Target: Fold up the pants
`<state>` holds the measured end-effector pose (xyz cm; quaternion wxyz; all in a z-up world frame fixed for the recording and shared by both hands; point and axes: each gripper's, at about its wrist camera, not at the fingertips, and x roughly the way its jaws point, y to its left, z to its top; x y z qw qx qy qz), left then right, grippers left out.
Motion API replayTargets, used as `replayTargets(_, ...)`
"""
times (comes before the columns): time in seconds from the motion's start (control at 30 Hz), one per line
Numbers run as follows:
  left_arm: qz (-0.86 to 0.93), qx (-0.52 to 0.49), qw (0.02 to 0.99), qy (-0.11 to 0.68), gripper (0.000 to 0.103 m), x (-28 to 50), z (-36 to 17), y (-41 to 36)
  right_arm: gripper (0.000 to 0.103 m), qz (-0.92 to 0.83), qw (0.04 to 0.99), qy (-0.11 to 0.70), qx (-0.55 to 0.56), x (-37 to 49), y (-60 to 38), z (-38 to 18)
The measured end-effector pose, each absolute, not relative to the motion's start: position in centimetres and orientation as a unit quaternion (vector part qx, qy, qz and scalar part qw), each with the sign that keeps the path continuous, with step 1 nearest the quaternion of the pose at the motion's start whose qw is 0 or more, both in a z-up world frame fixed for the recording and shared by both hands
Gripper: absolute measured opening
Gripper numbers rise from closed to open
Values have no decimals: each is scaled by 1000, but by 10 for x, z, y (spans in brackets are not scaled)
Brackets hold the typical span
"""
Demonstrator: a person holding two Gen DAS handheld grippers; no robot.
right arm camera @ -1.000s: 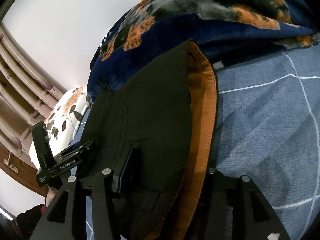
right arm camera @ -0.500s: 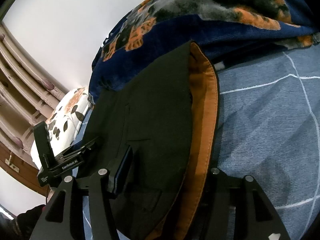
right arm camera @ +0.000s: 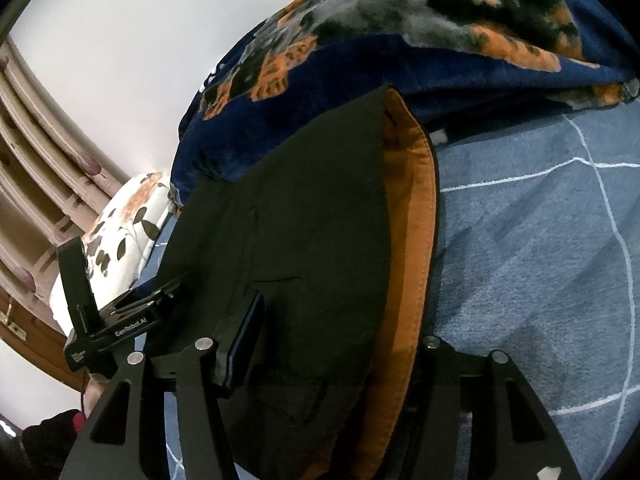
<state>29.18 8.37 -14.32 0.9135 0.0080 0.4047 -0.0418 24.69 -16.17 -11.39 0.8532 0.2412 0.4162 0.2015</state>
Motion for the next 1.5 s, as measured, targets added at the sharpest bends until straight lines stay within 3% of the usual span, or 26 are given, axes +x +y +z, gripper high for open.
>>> replayTargets(0.17, -18, 29, 916, 400, 96, 289, -141, 79, 56, 187, 858, 426, 219, 245, -161, -110)
replayTargets(0.23, -14, 37, 918, 395, 96, 286, -138, 78, 65, 157, 863, 430, 214, 237, -163, -100)
replayTargets(0.37, 7, 56, 926, 374, 96, 265, -126, 78, 69, 142, 877, 390, 243, 199, -183, -70)
replayTargets(0.53, -2, 54, 935, 349, 96, 231, -97, 76, 85, 111, 903, 364, 198, 136, -196, -39)
replayTargets(0.77, -31, 39, 948, 315, 96, 175, -53, 63, 88, 77, 920, 336, 187, 77, -192, -14)
replayTargets(1.0, -52, 36, 957, 282, 97, 113, -18, 54, 97, 74, 939, 298, 155, 34, -166, 16)
replayTargets(1.5, -25, 23, 973, 230, 100, 42, 40, 62, 100, 84, 953, 257, 135, -12, -149, 52)
